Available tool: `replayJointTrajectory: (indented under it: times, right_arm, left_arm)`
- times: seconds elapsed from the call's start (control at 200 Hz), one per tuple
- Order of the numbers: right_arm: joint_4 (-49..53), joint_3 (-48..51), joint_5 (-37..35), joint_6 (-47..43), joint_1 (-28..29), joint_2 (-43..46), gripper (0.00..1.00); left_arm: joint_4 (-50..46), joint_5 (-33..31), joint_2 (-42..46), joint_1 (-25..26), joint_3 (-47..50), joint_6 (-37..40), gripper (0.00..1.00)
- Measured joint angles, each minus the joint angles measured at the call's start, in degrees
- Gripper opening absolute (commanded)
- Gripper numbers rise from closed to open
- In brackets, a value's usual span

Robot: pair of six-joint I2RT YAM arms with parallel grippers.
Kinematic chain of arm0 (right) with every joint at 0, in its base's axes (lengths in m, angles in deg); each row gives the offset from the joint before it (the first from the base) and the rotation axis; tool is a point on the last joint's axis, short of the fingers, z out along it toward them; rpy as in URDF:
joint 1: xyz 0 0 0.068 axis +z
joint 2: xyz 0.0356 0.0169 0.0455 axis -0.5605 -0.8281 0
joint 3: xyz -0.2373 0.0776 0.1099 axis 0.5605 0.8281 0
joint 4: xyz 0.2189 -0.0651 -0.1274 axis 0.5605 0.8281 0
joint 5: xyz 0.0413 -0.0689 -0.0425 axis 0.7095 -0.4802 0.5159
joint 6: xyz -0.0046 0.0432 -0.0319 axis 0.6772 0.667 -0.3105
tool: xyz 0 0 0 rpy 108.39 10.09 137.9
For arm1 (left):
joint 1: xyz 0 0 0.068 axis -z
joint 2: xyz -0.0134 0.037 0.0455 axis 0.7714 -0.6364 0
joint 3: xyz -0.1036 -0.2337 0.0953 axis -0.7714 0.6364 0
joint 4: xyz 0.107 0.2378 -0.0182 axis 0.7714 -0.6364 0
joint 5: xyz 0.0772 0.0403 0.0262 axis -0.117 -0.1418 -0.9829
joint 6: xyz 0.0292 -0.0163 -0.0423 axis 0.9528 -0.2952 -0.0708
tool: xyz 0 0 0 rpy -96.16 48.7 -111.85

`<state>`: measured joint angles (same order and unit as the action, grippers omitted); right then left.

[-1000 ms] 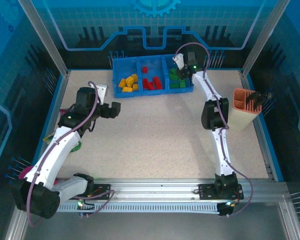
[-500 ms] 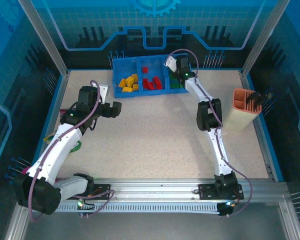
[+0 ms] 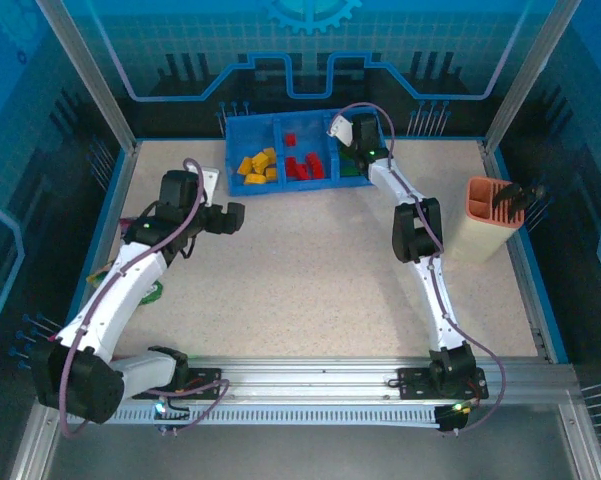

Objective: Sort the legos into containers by color
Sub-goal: Place the lego in the container.

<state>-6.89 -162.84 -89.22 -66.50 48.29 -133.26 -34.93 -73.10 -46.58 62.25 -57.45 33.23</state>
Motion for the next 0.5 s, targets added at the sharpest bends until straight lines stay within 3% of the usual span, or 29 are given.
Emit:
replayJointTrajectory:
  times: [0.26, 0.495]
  right_arm:
    - [-1.0, 1.7, -0.1, -0.2, 0.0, 1.2, 0.53]
    - [-2.3, 16.1, -0.2, 1.4, 0.5, 14.8, 0.61]
  left_arm:
    - [0.0, 0.0, 0.1, 0.0, 0.0, 0.0, 0.99]
    - [0.1, 0.1, 2.7, 0.0, 0.0, -0.4, 0.99]
